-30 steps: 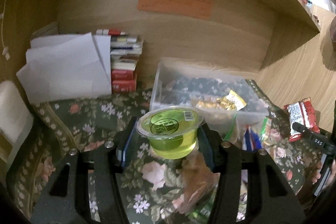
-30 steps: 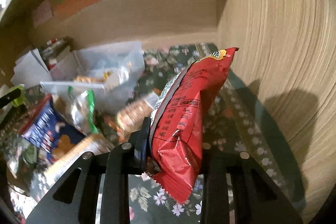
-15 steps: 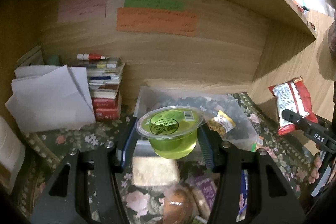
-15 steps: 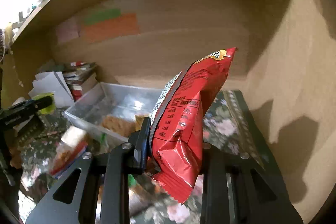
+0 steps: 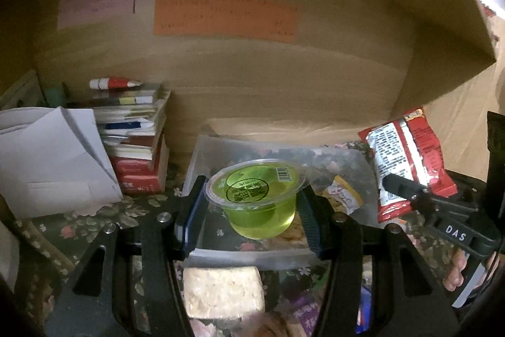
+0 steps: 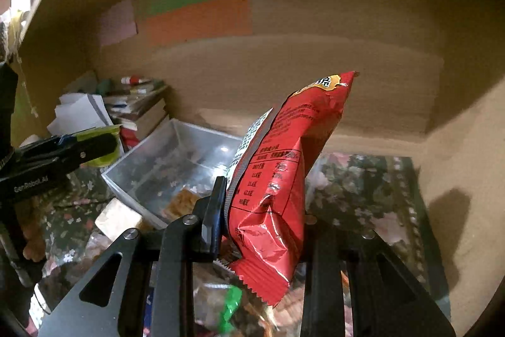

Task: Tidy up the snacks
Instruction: 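Lower the jelly cup and red chip bag into the clear box, open both grippers, then grasp the green pea bag with the left gripper while the right grasps the wrapped biscuit roll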

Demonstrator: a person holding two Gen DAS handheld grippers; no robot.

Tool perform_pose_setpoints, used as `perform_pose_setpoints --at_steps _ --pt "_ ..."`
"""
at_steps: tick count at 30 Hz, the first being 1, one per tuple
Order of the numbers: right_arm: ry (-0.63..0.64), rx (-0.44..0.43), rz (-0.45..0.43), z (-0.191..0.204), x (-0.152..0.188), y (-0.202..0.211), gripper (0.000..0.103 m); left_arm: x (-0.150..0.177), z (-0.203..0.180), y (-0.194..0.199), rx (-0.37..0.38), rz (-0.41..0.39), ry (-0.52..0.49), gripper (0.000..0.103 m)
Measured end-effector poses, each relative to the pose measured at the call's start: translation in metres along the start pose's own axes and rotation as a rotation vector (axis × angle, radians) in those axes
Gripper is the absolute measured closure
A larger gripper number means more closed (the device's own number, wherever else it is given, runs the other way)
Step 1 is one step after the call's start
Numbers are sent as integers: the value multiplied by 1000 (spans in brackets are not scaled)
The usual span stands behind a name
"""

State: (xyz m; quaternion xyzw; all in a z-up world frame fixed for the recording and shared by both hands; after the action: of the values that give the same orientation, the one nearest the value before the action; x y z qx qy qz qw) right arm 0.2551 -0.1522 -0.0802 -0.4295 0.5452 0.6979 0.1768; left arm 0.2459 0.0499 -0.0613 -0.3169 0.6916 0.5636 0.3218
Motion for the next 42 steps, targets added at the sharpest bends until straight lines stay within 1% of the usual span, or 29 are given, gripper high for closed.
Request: perform_pose_setpoints --at_steps 9,14,18,21,22,23,24,25,27,28,33,38,40,42 --pt "36 -17 89 6 5 -35 78 2 11 -45 -8 105 20 49" --pt "41 -16 126 7 8 -46 77 5 14 -58 2 141 31 49" --pt "52 -3 132 9 9 -48 77 7 11 -64 -2 166 19 48" --pt "53 3 135 10 8 -47 72 6 10 -58 -3 145 16 46" --pt "53 9 133 9 7 -46 65 5 9 -54 0 134 17 46" --pt "49 17 126 9 7 -43 53 5 9 -53 2 127 18 43" --pt "49 6 129 8 7 -40 48 4 8 -48 3 116 17 41" --pt "43 10 118 7 7 -37 41 3 7 -42 1 103 13 40" --pt "29 13 100 6 6 -29 35 2 5 -30 -7 82 4 37" --pt "20 14 90 5 6 -23 33 2 4 -23 -11 71 -1 36" --pt "13 25 49 2 10 6 27 8 0 12 -32 14 -13 18" --pt "8 29 14 3 23 38 20 26 1 40 -52 -2 -30 11" --pt "3 35 10 2 34 48 20 36 2 51 -62 -4 -38 9" --pt "-2 19 2 2 45 55 19 48 2 61 -66 1 -38 6"
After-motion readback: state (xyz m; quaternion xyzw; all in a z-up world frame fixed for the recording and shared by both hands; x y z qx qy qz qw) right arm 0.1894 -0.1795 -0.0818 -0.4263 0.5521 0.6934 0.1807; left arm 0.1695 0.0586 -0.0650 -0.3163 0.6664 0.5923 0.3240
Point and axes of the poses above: each gripper's, at about its wrist camera, not at the fingertips, and y roughly against the way its jaws point, z to its left, x to its underside, the point moved 1 cm from there along -y, roughly the way its jaws point, and after that the axes turned 2 degrees about x, right-handed, at the moved point
